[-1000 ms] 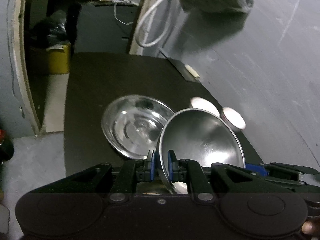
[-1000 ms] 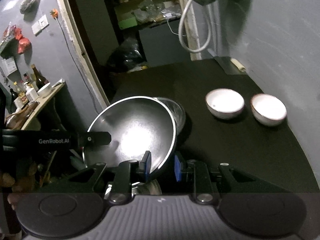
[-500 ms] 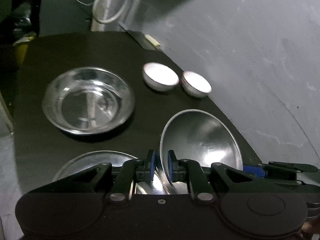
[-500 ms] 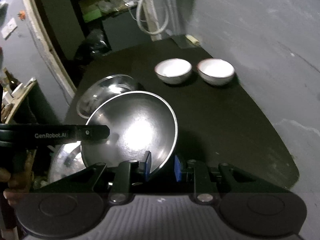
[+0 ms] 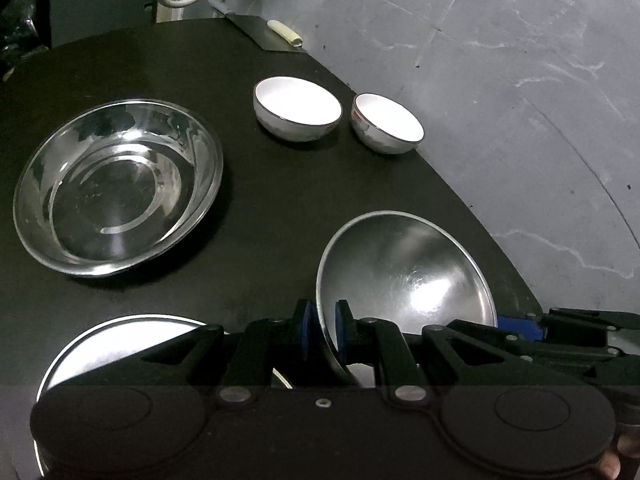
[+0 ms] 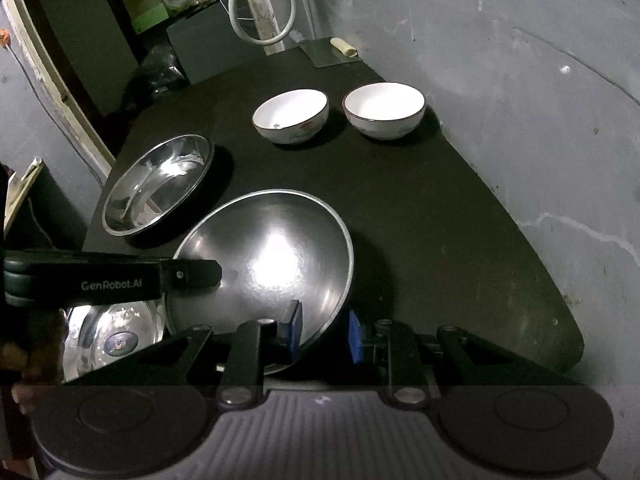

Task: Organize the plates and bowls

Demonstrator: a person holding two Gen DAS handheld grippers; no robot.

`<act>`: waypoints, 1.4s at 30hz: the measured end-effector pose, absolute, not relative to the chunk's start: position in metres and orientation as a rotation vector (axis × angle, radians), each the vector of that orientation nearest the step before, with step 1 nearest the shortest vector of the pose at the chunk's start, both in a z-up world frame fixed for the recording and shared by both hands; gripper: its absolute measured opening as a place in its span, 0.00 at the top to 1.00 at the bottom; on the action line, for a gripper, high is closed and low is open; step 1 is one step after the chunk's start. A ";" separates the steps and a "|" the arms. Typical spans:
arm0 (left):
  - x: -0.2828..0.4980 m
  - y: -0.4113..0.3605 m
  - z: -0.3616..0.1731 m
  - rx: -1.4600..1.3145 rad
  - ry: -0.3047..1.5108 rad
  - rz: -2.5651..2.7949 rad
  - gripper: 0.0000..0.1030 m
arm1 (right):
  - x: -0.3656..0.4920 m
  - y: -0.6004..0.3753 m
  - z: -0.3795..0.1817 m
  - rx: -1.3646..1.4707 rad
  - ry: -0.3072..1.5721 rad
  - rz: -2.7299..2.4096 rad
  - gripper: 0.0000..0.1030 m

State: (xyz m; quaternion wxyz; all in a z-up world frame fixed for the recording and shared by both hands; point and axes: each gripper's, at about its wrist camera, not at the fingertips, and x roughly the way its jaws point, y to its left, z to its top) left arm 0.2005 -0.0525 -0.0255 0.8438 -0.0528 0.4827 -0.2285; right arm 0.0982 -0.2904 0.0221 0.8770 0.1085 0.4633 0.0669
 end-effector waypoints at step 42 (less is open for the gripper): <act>0.108 0.119 -0.019 -0.200 0.964 -0.152 0.01 | 0.044 -0.181 0.032 0.148 0.957 0.433 0.06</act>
